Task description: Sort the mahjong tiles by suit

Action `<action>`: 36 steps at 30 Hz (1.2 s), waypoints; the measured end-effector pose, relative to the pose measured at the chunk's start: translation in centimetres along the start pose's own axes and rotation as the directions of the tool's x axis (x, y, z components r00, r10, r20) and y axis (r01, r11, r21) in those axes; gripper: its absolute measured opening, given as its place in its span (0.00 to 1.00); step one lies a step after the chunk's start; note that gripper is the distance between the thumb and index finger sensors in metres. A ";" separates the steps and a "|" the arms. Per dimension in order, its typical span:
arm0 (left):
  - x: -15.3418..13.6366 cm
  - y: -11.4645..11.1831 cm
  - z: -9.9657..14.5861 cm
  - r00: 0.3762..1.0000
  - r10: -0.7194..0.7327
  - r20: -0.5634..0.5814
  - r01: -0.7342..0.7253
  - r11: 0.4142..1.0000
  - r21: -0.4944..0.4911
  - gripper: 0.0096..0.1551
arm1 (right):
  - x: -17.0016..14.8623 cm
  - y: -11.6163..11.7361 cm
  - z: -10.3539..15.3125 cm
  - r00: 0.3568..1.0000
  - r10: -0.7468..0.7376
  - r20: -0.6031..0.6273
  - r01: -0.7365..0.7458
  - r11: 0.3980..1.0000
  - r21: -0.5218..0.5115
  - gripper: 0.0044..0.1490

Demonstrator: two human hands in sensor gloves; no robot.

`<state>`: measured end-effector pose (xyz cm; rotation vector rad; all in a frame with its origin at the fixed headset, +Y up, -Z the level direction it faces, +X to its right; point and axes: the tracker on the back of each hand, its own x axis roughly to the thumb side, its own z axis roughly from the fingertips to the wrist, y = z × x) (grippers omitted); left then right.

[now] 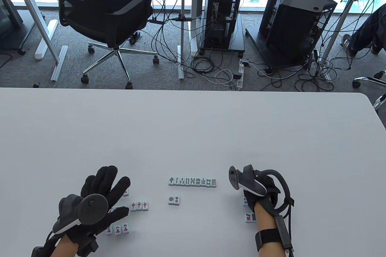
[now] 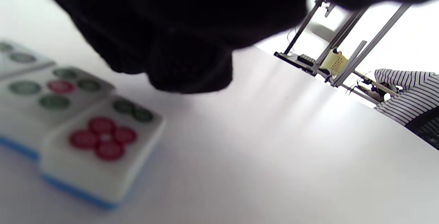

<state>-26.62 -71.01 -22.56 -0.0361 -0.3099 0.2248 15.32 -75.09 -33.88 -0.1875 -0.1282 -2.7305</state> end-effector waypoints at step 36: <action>0.2 0.0 0.2 1.000 -0.009 0.022 0.009 1.000 0.011 0.49 | 14.0 -5.6 4.2 0.923 -0.197 0.331 0.224 0.974 -0.044 0.41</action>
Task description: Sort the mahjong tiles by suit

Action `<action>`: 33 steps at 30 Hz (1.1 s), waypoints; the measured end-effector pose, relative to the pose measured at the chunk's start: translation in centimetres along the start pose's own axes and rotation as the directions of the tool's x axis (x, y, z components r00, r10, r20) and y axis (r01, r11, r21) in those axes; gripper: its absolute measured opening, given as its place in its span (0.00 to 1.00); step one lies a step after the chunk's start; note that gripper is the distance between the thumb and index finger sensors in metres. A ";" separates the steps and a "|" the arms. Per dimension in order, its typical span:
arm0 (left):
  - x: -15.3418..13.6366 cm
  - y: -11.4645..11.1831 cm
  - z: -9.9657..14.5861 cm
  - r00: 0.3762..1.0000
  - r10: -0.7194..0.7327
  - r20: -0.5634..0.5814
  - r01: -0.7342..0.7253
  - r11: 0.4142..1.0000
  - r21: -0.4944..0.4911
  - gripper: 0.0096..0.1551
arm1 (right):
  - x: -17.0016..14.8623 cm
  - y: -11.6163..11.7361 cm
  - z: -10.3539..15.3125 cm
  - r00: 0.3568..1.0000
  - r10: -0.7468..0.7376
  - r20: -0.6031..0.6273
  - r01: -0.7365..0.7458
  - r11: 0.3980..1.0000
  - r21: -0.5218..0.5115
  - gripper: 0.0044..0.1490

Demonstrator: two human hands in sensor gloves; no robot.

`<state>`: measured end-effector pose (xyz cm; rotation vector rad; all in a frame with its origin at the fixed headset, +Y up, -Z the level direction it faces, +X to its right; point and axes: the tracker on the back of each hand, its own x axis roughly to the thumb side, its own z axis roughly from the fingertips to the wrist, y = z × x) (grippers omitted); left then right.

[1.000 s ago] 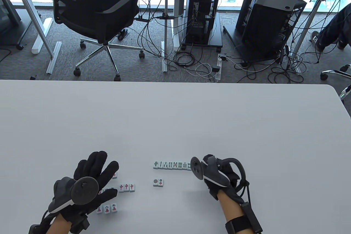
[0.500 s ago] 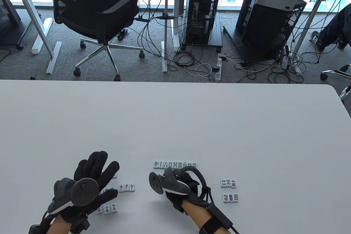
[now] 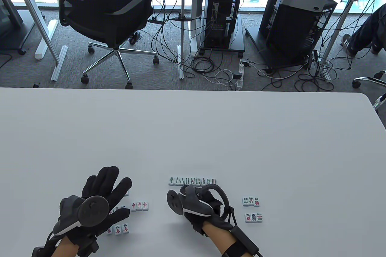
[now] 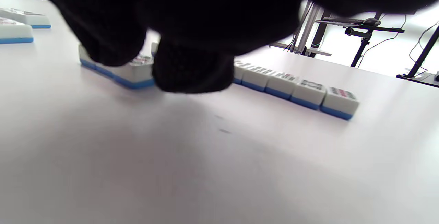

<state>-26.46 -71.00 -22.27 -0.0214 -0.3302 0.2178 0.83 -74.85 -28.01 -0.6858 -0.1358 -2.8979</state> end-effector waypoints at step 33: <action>0.3 -0.2 -0.2 1.000 -0.015 -0.010 0.015 1.000 -0.028 0.49 | -11.1 2.9 3.7 0.973 0.156 -0.168 -0.133 0.981 0.141 0.37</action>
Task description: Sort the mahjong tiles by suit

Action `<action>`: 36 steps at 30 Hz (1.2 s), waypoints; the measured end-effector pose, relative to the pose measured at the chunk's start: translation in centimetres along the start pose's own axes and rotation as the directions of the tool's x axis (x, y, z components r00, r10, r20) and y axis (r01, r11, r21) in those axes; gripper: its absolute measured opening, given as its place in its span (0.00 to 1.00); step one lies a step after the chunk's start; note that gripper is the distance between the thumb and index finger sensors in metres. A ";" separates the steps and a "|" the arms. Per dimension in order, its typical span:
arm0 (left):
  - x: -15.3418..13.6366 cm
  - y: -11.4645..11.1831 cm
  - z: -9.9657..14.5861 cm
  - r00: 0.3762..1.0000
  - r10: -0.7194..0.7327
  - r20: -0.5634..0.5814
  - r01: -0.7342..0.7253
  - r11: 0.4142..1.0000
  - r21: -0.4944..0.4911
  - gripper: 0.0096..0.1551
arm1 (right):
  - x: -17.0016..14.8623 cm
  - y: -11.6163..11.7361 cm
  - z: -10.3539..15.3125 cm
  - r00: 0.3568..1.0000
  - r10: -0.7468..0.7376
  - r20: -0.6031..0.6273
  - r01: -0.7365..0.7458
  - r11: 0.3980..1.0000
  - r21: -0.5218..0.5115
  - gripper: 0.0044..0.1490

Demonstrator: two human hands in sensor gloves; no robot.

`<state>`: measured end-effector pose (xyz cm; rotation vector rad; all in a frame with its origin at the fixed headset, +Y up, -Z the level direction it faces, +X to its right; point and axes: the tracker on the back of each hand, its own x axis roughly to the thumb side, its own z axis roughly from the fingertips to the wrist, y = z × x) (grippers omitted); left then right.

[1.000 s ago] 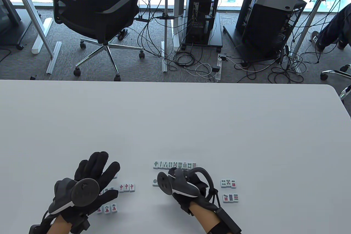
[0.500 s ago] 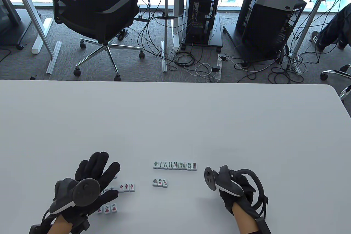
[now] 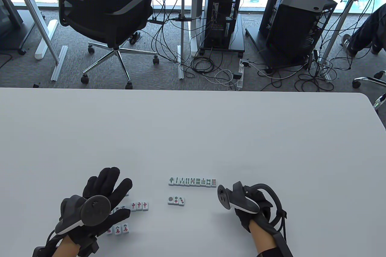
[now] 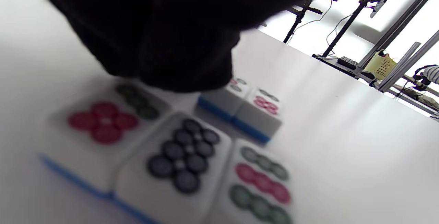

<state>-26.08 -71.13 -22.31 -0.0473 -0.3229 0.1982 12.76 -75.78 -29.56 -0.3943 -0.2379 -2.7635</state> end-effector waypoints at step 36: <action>0.3 0.1 0.1 1.000 -0.001 0.014 0.001 1.000 0.009 0.49 | 8.0 -4.3 -0.9 0.972 -0.114 0.207 0.140 0.983 -0.117 0.40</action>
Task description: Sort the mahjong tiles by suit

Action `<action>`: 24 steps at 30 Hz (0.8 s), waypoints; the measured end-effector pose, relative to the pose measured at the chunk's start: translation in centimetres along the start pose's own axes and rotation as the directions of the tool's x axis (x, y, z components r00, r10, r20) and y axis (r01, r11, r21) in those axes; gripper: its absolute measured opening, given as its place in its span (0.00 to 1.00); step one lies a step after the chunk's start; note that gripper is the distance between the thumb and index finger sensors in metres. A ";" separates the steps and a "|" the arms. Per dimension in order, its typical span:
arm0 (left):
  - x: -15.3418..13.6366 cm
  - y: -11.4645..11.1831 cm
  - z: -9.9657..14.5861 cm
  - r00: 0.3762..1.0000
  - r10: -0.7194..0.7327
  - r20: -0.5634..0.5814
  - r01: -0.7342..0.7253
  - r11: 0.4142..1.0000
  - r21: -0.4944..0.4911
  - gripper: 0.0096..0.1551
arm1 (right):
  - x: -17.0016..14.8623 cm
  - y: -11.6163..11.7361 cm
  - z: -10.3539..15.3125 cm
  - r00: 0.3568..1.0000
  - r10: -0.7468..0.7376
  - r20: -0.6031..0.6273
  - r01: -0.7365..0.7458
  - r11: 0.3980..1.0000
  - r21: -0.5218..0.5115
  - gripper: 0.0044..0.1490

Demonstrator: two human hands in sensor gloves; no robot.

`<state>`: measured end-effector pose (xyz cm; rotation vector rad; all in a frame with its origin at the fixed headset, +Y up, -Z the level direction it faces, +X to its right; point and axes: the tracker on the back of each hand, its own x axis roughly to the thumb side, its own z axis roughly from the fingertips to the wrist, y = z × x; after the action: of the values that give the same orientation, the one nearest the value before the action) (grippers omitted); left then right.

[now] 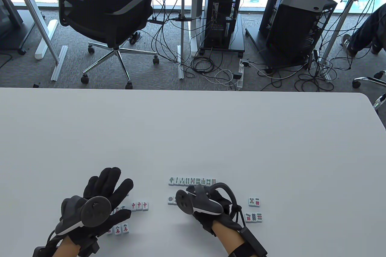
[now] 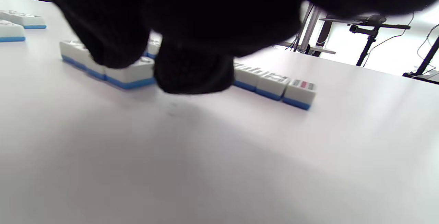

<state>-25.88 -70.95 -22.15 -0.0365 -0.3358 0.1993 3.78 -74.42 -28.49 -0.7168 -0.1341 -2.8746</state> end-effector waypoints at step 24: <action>-0.2 -0.2 -0.1 1.000 -0.010 -0.014 0.010 1.000 -0.016 0.49 | -12.3 4.2 4.6 0.932 0.161 -0.326 -0.079 0.965 0.251 0.37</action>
<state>-25.97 -71.16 -22.31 -0.0523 -0.3231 0.1865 17.35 -76.09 -30.12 -0.1663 -0.3605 -2.7485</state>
